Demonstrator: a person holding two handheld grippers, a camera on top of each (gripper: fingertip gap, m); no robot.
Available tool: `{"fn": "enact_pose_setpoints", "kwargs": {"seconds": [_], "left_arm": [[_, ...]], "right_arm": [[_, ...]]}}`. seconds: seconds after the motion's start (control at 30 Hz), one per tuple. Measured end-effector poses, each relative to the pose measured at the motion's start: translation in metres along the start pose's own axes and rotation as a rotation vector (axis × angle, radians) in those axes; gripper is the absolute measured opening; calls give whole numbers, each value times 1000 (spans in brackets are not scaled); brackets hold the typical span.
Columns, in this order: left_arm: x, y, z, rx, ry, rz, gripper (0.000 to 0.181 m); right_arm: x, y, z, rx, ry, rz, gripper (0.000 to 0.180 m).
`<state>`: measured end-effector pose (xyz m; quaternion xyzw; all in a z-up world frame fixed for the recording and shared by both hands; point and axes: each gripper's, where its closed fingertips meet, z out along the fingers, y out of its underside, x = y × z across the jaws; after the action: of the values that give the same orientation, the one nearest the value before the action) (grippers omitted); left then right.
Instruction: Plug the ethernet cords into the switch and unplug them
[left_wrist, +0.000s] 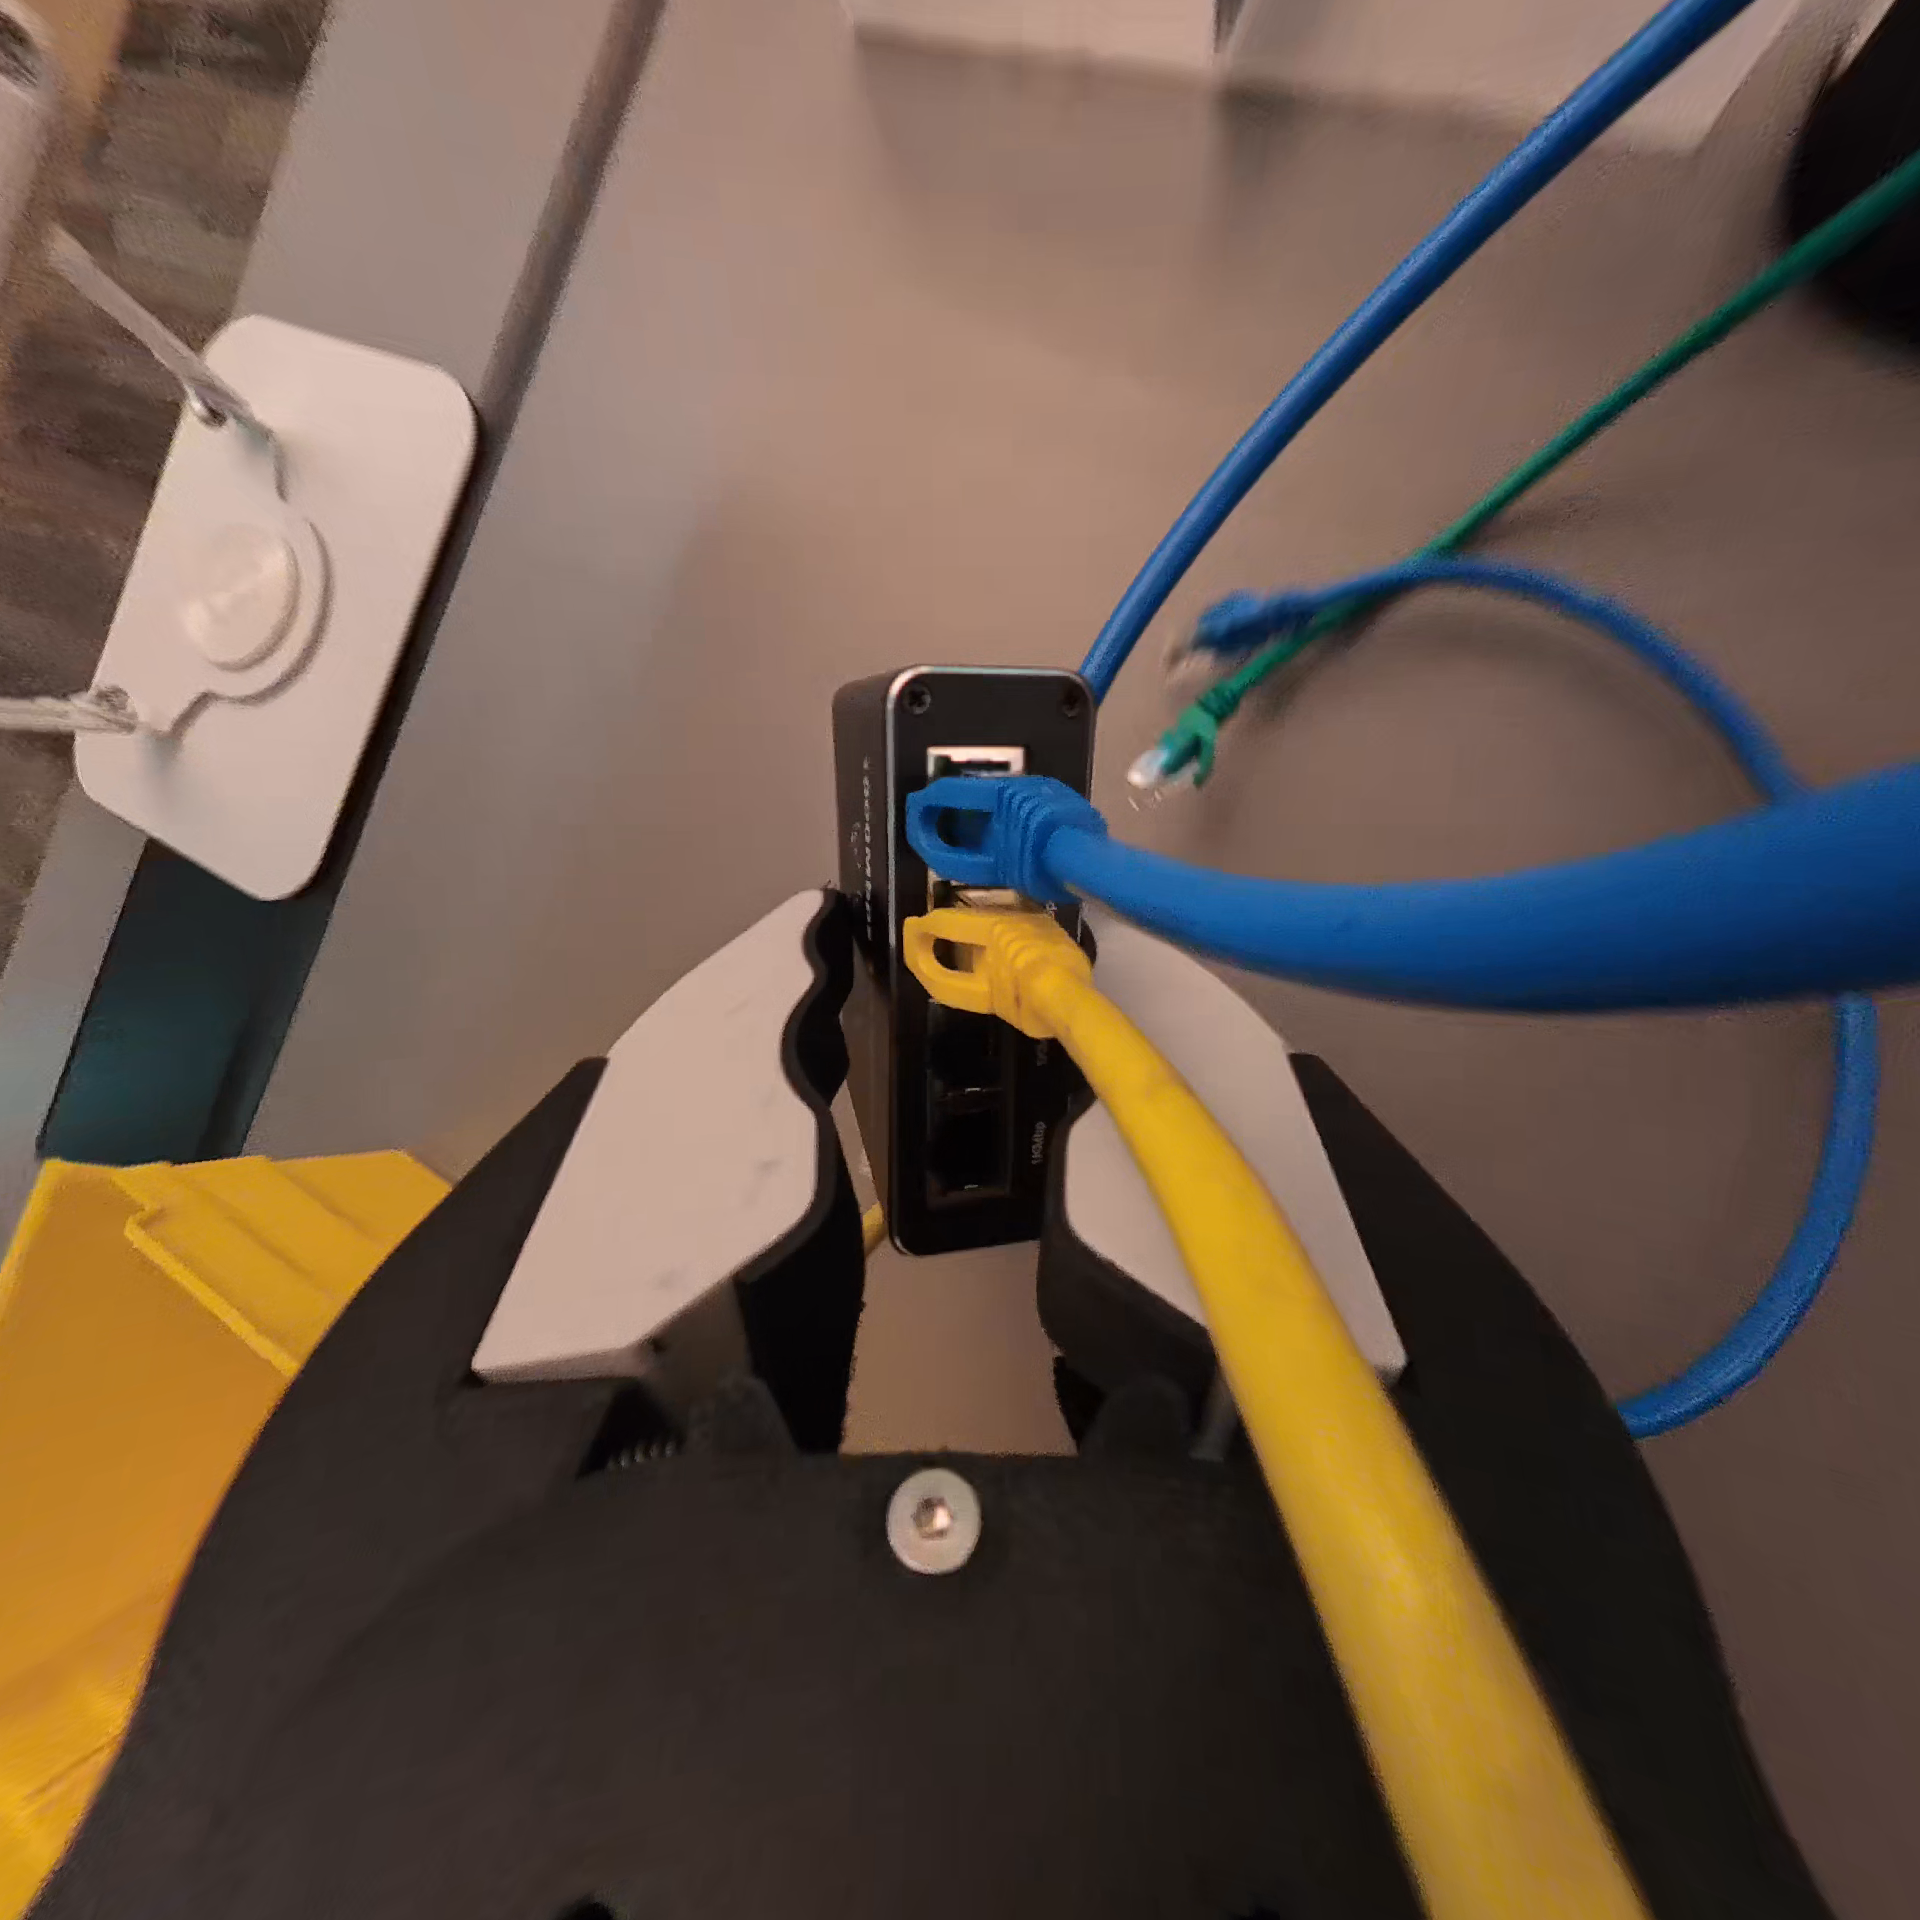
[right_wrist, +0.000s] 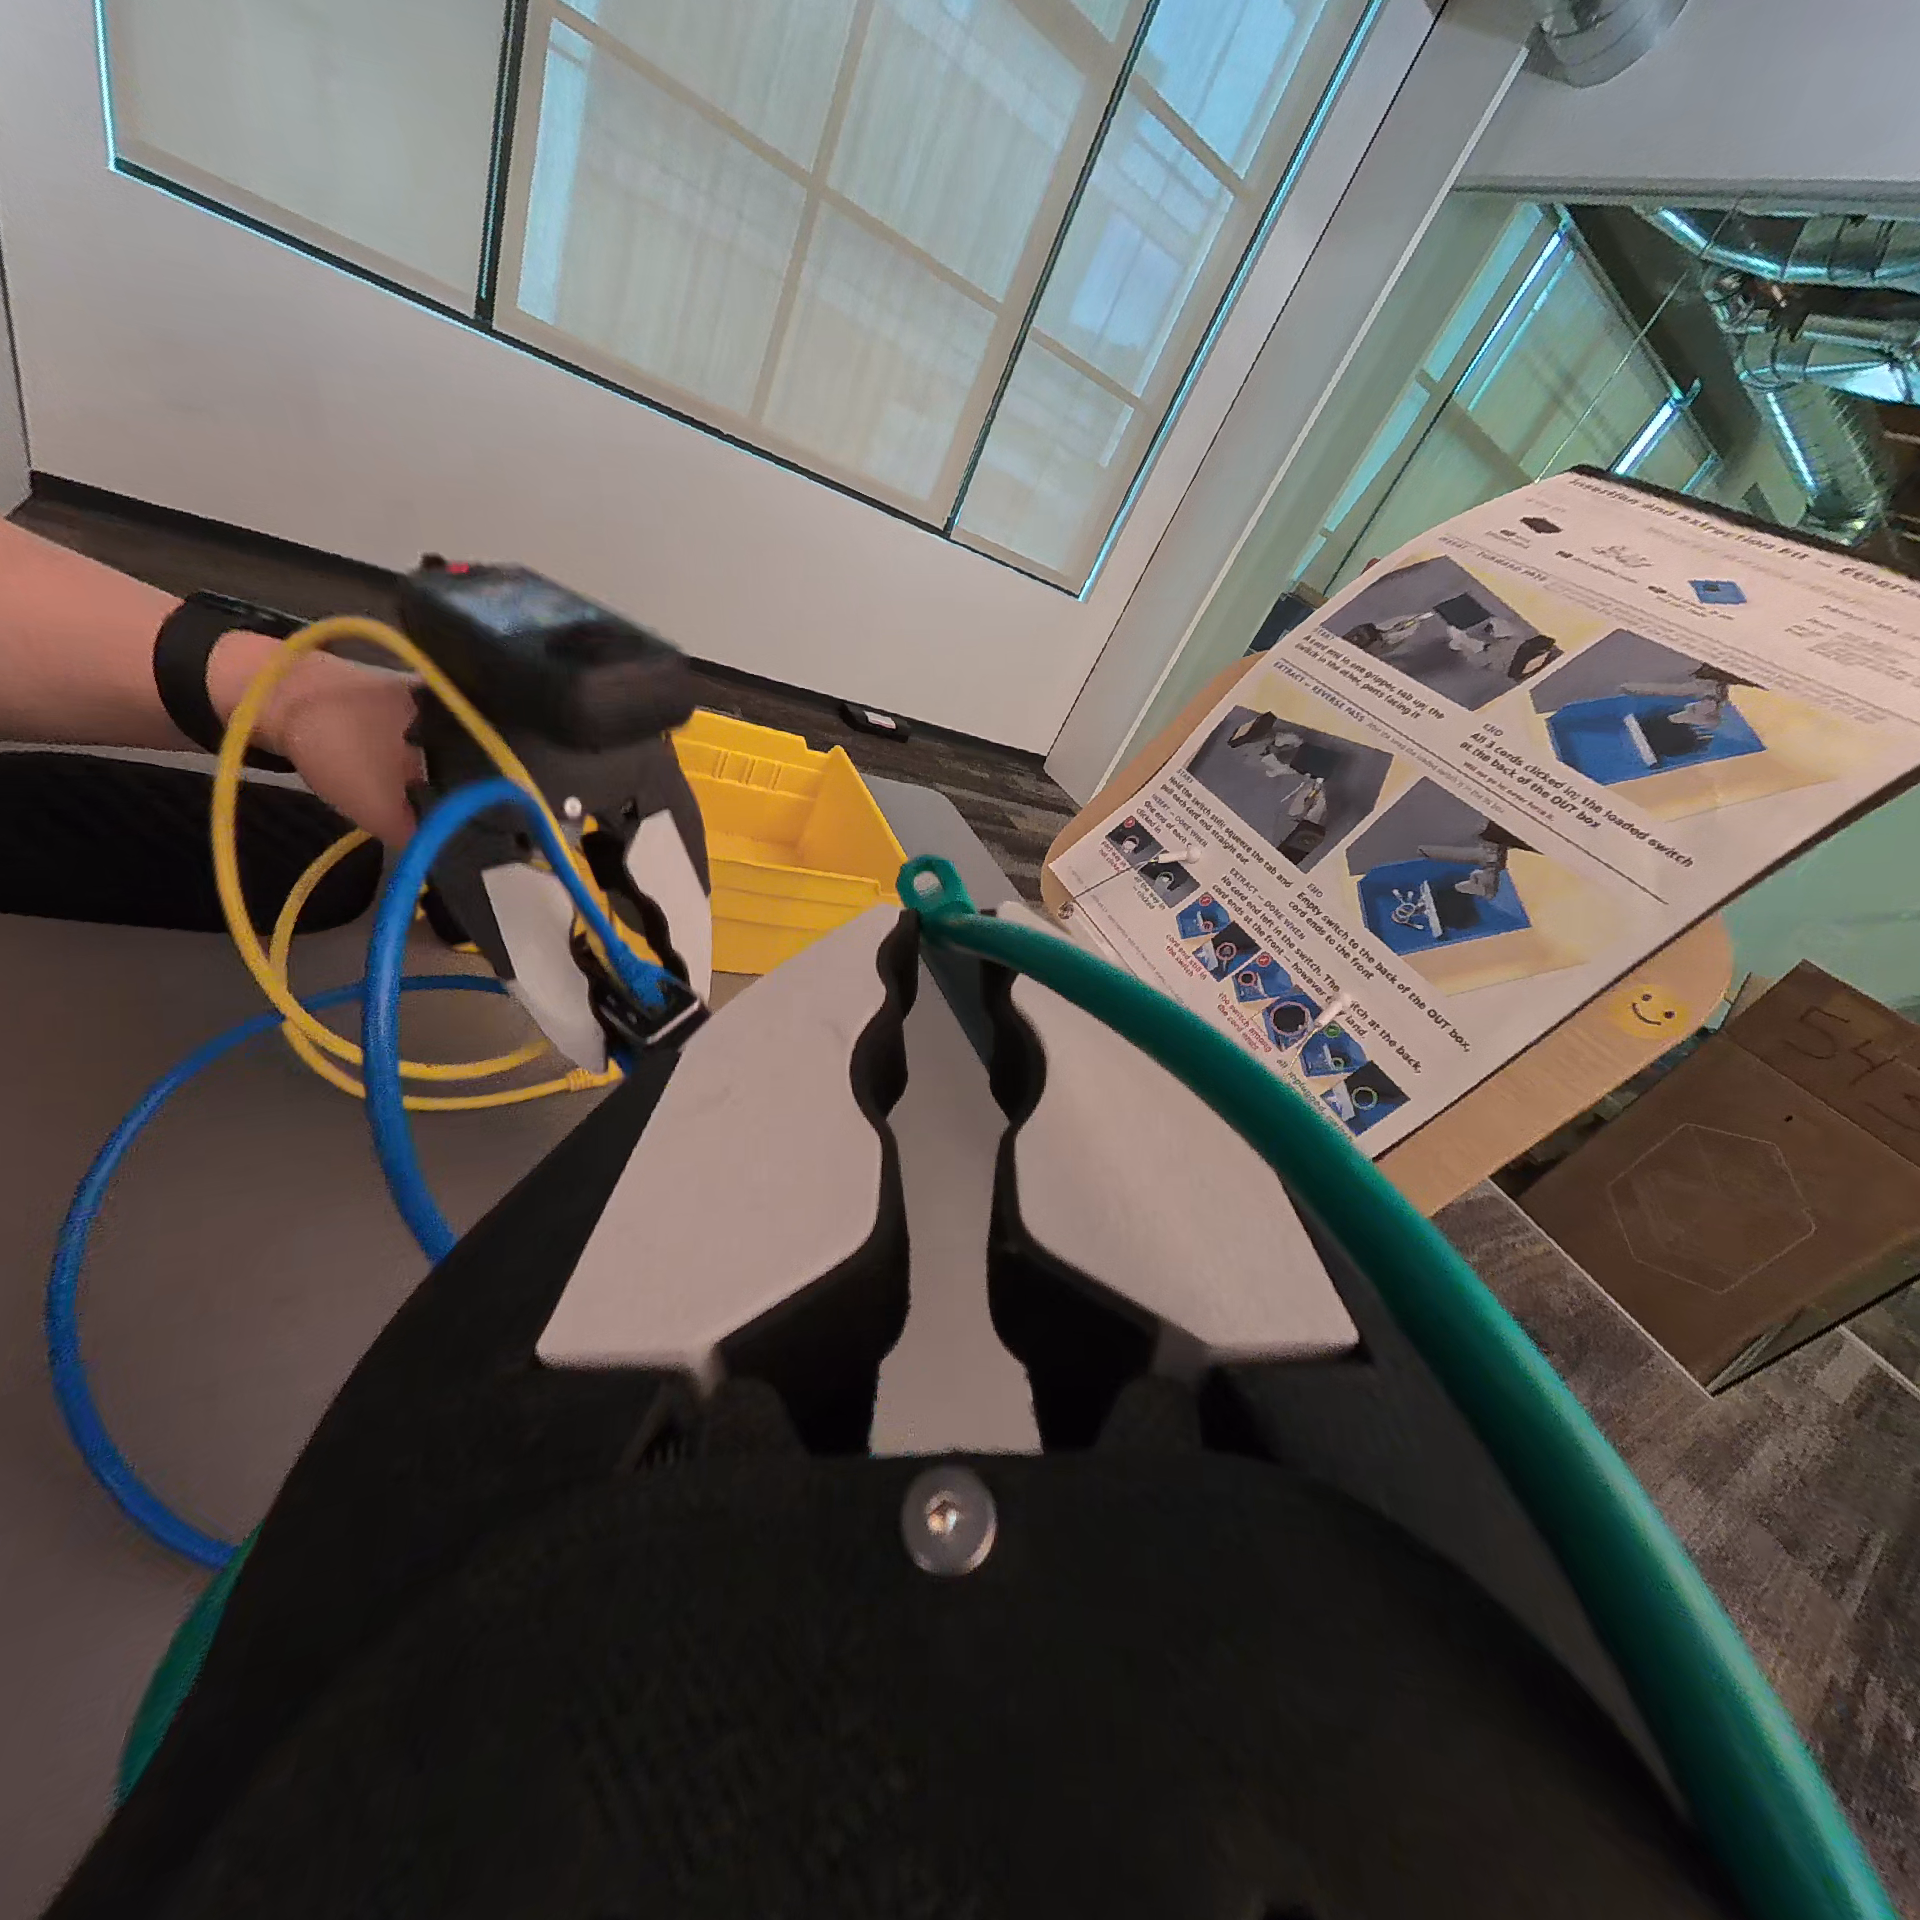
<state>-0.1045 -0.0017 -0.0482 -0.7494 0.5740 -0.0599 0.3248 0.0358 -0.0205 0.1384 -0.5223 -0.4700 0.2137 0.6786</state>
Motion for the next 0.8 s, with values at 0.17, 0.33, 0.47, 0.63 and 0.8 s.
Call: {"fn": "enact_pose_setpoints", "kwargs": {"seconds": [0.17,0.33,0.47,0.63,0.8], "left_arm": [[-4,-51,-49,381,66,-79,38],[-7,-102,-118,854,142,-56,37],[10,-127,-173,1157,289,61,38],[27,-137,-218,1386,426,214,38],[35,-132,-227,1424,379,397,37]], "right_arm": [[2,6,5,6,-7,35,11],[4,-1,9,105,-57,195,11],[-4,-31,7,276,-186,444,11],[-17,-69,2,452,-359,739,9],[-51,-95,10,477,-483,828,10]]}}
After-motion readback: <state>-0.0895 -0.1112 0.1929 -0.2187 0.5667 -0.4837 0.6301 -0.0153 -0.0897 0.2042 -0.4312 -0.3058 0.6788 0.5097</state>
